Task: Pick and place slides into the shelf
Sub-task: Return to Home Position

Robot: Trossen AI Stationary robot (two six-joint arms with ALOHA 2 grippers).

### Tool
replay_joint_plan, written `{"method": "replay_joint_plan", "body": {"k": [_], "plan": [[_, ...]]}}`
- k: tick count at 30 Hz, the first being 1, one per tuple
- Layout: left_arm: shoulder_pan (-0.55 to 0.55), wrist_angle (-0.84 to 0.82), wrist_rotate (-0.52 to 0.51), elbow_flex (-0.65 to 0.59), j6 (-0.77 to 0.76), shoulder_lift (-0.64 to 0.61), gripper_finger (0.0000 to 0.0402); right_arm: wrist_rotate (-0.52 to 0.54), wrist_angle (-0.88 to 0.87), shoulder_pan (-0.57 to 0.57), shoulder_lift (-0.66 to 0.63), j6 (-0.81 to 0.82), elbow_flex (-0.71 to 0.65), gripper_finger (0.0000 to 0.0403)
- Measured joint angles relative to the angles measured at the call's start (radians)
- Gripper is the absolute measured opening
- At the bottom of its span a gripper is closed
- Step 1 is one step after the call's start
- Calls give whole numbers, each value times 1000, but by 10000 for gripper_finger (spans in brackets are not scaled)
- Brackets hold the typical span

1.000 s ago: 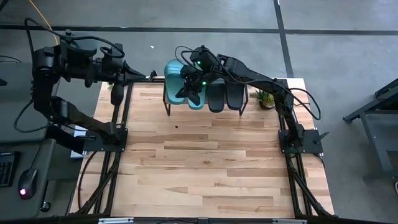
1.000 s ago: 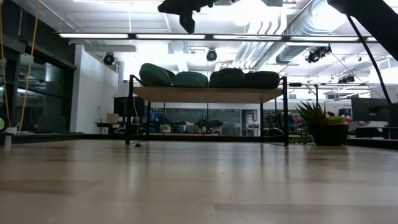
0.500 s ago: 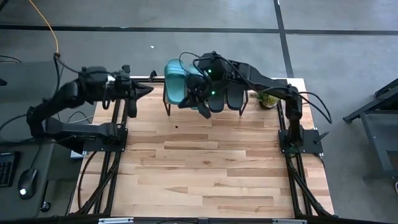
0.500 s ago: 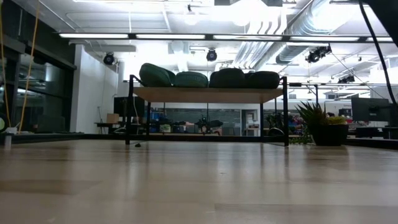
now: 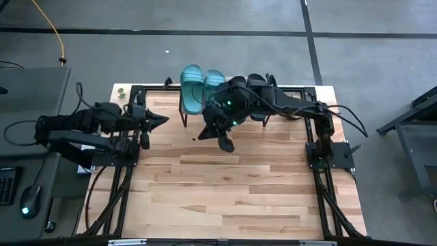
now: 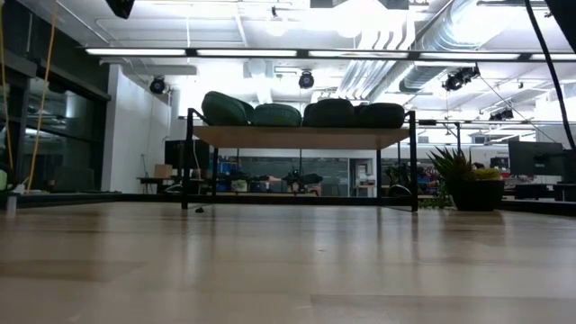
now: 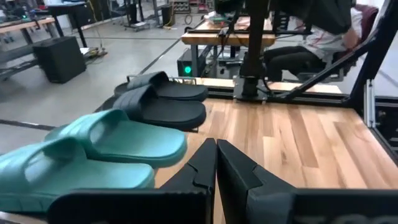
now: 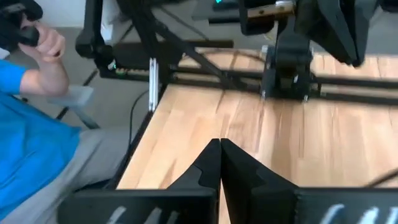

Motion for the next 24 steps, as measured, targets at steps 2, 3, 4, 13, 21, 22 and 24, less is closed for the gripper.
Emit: {"method": "replay_joint_plan", "body": {"k": [2, 3, 4, 13, 21, 22, 24], "plan": [[-64, 22, -79, -32, -14, 0, 3, 32, -30, 12, -18, 18, 0, 0], [-94, 31, -116, -45, -19, 0, 3, 47, -43, 15, -35, 22, 0, 0], [-123, 43, -151, -57, -21, 2, 3, 52, -57, 18, -52, 23, 0, 0], [-263, 81, -312, -80, 3, 17, 3, 51, -45, 73, -281, -17, -109, 0], [-266, 79, -363, -140, 13, -22, 3, 51, 480, 82, -710, 49, -850, 0], [-266, 90, -381, -153, 9, -40, 3, 52, 549, 80, -766, 70, -946, 0], [-266, 115, -402, -178, 4, -84, 3, 56, 646, 78, -867, 91, -1103, 0]]}}
